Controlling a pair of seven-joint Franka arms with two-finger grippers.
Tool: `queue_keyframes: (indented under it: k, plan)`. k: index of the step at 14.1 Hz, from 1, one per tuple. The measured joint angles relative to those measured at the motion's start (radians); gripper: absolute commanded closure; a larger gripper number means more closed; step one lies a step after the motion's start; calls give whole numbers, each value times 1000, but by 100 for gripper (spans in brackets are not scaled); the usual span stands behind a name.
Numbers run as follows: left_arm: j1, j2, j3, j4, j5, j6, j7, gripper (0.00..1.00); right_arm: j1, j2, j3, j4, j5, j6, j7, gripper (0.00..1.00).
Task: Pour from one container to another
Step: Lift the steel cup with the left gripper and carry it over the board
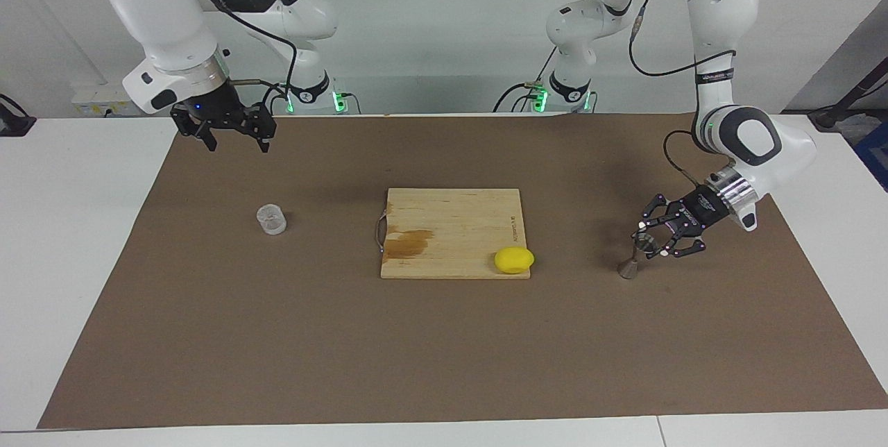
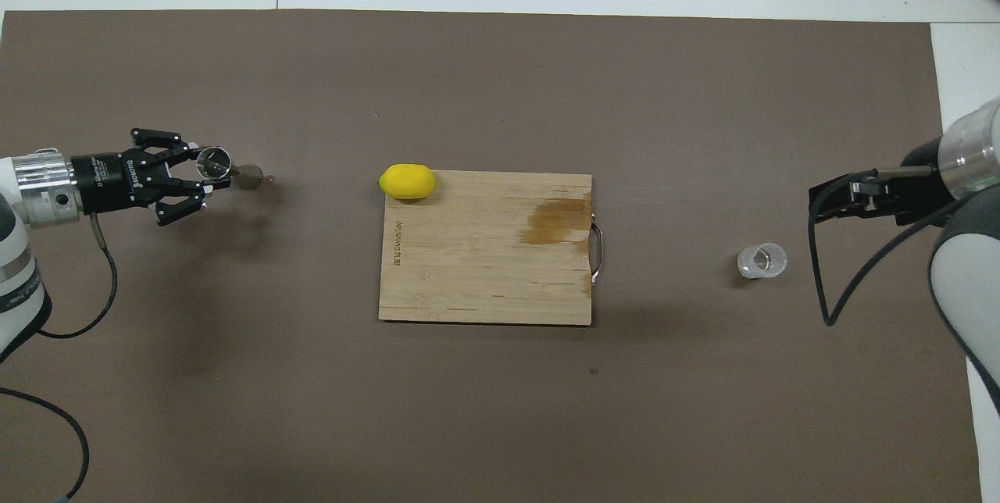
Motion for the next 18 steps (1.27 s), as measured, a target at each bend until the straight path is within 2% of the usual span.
queue_keyframes:
  k: [6,10,15,18]
  plan:
    - [-17,-2,-14,27,-24,-64,2,100,0,0,0,0,0,0,0,1]
    - [-149,-5,-20,77,-103,-72,0,100,0,0,0,0,0,0,0,1]
    - [-374,-8,-22,129,-183,95,-131,100,0,0,0,0,0,0,0,1]
    - [-533,-7,-23,133,-250,253,-167,100,0,0,0,0,0,0,0,1]
